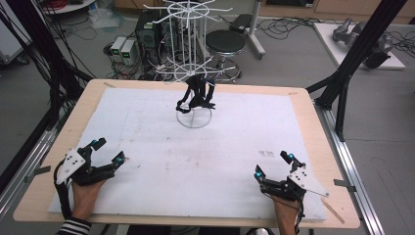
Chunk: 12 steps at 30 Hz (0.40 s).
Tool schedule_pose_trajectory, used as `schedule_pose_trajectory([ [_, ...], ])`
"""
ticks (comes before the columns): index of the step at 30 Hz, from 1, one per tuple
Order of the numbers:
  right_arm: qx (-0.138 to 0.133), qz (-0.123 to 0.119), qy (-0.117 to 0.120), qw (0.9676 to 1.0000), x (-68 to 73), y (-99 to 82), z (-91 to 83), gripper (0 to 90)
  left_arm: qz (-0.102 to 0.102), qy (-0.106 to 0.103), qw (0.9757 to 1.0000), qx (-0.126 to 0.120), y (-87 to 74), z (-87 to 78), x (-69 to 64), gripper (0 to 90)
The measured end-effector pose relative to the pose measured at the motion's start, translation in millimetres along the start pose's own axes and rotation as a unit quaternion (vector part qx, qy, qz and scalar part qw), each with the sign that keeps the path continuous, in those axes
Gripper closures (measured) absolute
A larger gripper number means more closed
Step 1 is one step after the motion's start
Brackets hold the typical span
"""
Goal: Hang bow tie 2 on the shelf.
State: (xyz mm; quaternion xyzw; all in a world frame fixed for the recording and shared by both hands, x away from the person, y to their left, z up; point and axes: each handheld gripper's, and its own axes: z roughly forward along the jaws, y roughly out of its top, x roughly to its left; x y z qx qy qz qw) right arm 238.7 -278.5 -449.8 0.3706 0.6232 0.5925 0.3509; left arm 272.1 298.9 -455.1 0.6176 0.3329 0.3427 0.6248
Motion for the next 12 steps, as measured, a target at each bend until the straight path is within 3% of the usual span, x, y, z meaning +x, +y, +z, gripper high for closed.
schedule_pose_trajectory([
  [2, 0.01, 0.0, 0.003, 0.9999, 2.0, -2.7, 2.1, 1.0, 0.0, 0.0, 1.0, 0.0, 0.0, -0.1, 0.2, 15.0],
  [7, 0.006, -0.014, -0.003, 0.9999, 4.1, -2.9, 3.8, 1.1, 0.001, 0.0, 1.0, 0.0, -0.1, -0.2, 0.2, 15.0],
  [12, -0.003, -0.004, -0.005, 1.0, 3.0, -4.1, 1.7, 1.1, -0.001, 0.0, 1.0, -0.002, -0.2, -0.3, 0.2, 15.0],
])
